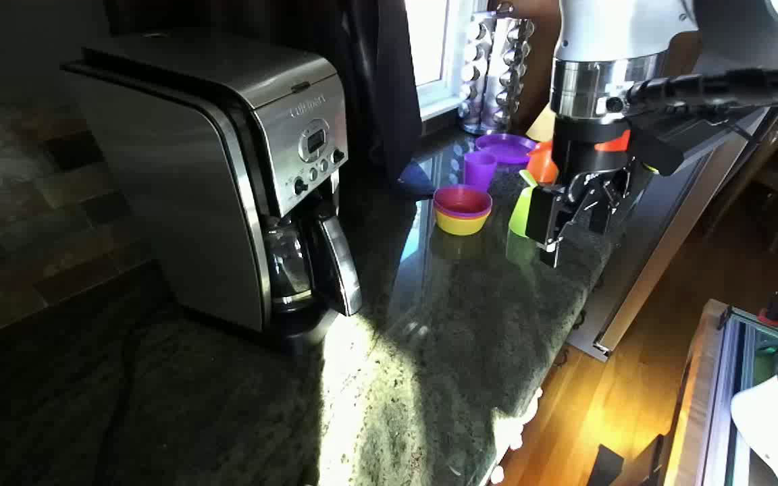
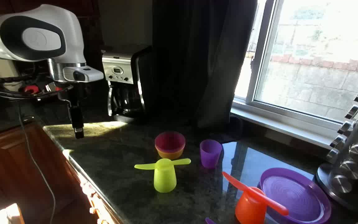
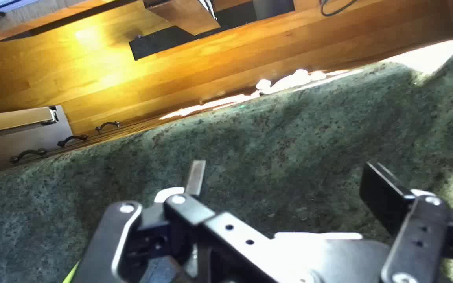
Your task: Put the yellow knife on the counter, then turn the yellow cup around
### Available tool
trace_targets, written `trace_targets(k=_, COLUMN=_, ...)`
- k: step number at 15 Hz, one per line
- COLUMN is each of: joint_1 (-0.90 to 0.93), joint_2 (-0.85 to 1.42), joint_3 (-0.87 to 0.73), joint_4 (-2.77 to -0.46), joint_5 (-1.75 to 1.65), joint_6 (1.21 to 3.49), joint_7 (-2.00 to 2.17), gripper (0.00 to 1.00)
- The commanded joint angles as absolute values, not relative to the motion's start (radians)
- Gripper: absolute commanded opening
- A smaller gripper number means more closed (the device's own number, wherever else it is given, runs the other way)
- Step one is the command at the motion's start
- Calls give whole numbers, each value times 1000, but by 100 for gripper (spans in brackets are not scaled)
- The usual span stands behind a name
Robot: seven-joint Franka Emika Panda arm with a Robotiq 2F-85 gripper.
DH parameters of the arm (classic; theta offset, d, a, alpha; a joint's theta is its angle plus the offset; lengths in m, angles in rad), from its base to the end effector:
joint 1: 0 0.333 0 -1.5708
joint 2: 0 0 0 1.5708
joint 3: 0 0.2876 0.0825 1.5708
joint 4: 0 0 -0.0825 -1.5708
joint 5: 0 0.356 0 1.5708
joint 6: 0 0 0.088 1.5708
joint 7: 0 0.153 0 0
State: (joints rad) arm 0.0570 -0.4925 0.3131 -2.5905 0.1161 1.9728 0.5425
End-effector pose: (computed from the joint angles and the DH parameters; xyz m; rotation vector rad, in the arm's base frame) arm 0.3304 0.1302 0.3462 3.0107 -0.4109 -0.1670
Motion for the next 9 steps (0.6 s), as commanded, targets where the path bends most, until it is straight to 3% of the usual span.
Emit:
trace_targets(k=1, joint_1=74, joint_2=-490, joint_3=297, joint_4=-2590, joint_5=108, joint_6=1972, joint_7=549, gripper=100)
trace_targets(k=9, joint_1=-40, joint_2=-463, joint_3=206, joint_4=-2584, joint_5=90, joint_6=2081, joint_7=668, gripper=100)
